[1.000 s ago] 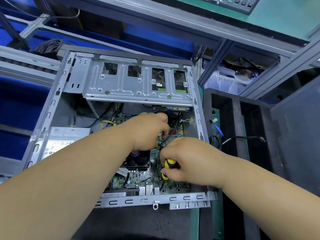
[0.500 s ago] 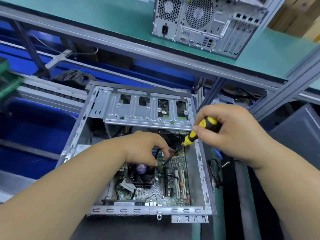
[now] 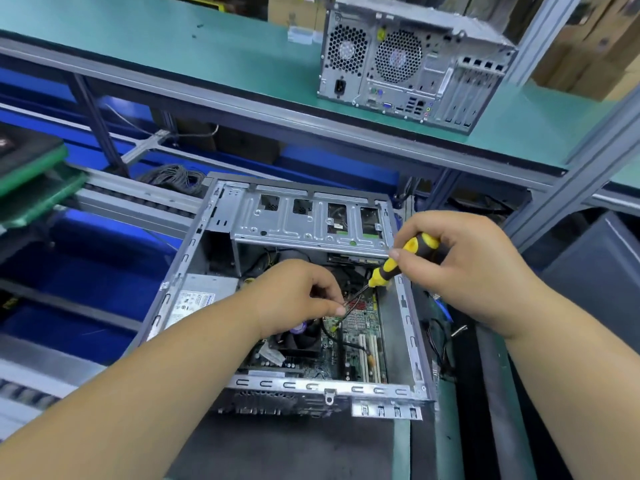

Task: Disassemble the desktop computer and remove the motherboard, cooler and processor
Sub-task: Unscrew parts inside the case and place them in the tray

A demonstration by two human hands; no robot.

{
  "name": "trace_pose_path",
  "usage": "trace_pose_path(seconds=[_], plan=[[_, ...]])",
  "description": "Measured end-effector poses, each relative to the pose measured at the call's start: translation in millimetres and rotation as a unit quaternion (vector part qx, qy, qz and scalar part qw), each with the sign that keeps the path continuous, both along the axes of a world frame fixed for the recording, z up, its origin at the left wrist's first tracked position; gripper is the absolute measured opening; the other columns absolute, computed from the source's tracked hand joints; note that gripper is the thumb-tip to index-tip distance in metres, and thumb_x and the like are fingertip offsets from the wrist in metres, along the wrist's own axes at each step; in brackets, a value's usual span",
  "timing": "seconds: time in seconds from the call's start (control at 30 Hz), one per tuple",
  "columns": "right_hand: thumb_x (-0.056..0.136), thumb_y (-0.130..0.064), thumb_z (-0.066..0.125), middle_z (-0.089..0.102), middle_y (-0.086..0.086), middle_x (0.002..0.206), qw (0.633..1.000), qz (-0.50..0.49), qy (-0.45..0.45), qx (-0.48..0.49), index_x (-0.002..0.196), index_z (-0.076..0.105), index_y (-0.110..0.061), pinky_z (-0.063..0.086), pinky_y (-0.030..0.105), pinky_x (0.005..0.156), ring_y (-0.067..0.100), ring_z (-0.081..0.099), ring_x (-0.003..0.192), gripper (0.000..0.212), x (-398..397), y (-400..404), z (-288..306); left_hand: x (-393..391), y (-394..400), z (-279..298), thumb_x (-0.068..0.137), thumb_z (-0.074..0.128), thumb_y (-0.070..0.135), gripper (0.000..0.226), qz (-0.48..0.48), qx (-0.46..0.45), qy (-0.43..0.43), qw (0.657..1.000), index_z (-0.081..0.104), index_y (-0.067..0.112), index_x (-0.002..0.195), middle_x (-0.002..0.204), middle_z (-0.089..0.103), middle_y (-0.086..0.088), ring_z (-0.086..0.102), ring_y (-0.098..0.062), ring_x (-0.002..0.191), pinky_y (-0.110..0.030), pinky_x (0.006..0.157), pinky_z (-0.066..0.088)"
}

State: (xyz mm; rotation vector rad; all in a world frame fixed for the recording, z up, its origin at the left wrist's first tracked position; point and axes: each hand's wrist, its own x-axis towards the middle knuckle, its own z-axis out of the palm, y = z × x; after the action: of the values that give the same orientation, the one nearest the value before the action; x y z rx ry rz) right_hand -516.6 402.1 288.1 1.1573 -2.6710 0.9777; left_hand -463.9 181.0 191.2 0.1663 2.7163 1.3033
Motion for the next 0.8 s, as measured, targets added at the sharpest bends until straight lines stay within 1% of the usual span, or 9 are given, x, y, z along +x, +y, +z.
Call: trace_pose_path(seconds=[0.1,0.2,0.27,0.37,0.4,0.5,0.57,0.67,0.8], plan=[[0.083,-0.036,0.067,0.062,-0.011,0.069,0.999,-0.019,0.027,-0.032,0.078,0.063,-0.032,0.046,0.028,0.056,0.011,0.058,0.064,0.008,7,16,-8,3,11,-5,0.079,0.075,0.037,0.007,0.013,0.006,0.03,0.999,0.068,0.036,0.077,0.077,0.067,0.016,0.066,-0.02,0.065,-0.035,0.061,0.057],[0.085,-0.04,0.064,0.057,-0.008,0.067,0.997,-0.045,0.042,-0.052,0.08,0.063,-0.032,0.042,0.02,0.053,0.01,0.054,0.063,0.01,14,32,-19,4,25,-11,0.084,0.071,0.032,0.009,0.027,0.002,0.066,0.997,0.065,0.034,0.078,0.076,0.063,0.019,0.054,-0.001,0.055,-0.016,0.052,0.044],[0.087,-0.039,0.064,0.052,-0.007,0.063,0.996,-0.065,0.033,-0.055,0.081,0.063,-0.031,0.034,0.015,0.051,0.009,0.049,0.06,0.01,19,41,-26,6,32,-15,0.086,0.069,0.031,0.01,0.043,0.001,0.055,0.998,0.063,0.034,0.078,0.074,0.061,0.019,0.051,0.002,0.058,-0.009,0.053,0.039],[0.088,-0.036,0.066,0.051,-0.012,0.065,0.995,-0.082,0.032,-0.039,0.081,0.063,-0.031,0.032,0.013,0.053,0.005,0.049,0.063,0.009,25,51,-33,6,35,-18,0.086,0.069,0.03,0.011,0.048,-0.045,0.021,0.998,0.064,0.036,0.078,0.075,0.063,0.016,0.057,-0.002,0.067,-0.021,0.063,0.048],[0.088,-0.036,0.066,0.052,-0.013,0.066,0.996,-0.083,0.032,-0.031,0.081,0.063,-0.031,0.033,0.013,0.054,0.004,0.05,0.065,0.009,27,54,-34,7,34,-19,0.085,0.069,0.029,0.011,0.049,-0.061,0.013,0.997,0.065,0.036,0.078,0.073,0.063,0.016,0.058,-0.002,0.067,-0.022,0.063,0.047],[0.086,-0.039,0.065,0.055,-0.013,0.068,0.997,-0.071,0.025,-0.008,0.081,0.063,-0.032,0.036,0.017,0.055,0.005,0.052,0.069,0.009,29,57,-37,9,31,-21,0.085,0.069,0.026,0.014,0.051,-0.088,0.002,0.995,0.066,0.036,0.076,0.068,0.062,0.025,0.056,0.005,0.06,-0.009,0.055,0.04],[0.085,-0.039,0.064,0.057,-0.011,0.07,0.999,-0.054,0.005,0.007,0.081,0.064,-0.031,0.043,0.024,0.058,0.007,0.053,0.071,0.009,30,55,-42,9,27,-22,0.086,0.068,0.024,0.014,0.044,-0.104,-0.01,0.994,0.066,0.036,0.077,0.067,0.062,0.023,0.056,0.005,0.058,-0.007,0.052,0.039],[0.085,-0.04,0.065,0.057,-0.009,0.072,0.998,-0.027,-0.007,0.056,0.082,0.064,-0.031,0.045,0.03,0.06,0.009,0.052,0.072,0.01,26,46,-54,3,21,-21,0.087,0.065,0.027,0.016,0.031,-0.153,-0.017,0.988,0.065,0.04,0.079,0.074,0.063,0.018,0.061,-0.001,0.062,-0.021,0.058,0.048],[0.086,-0.044,0.065,0.057,-0.009,0.072,0.991,-0.005,-0.023,0.13,0.083,0.063,-0.032,0.049,0.034,0.063,0.007,0.052,0.072,0.012,19,23,-73,-12,13,-21,0.089,0.06,0.025,0.017,-0.014,-0.202,-0.023,0.979,0.063,0.04,0.082,0.072,0.063,0.015,0.064,-0.009,0.062,-0.028,0.062,0.053]])
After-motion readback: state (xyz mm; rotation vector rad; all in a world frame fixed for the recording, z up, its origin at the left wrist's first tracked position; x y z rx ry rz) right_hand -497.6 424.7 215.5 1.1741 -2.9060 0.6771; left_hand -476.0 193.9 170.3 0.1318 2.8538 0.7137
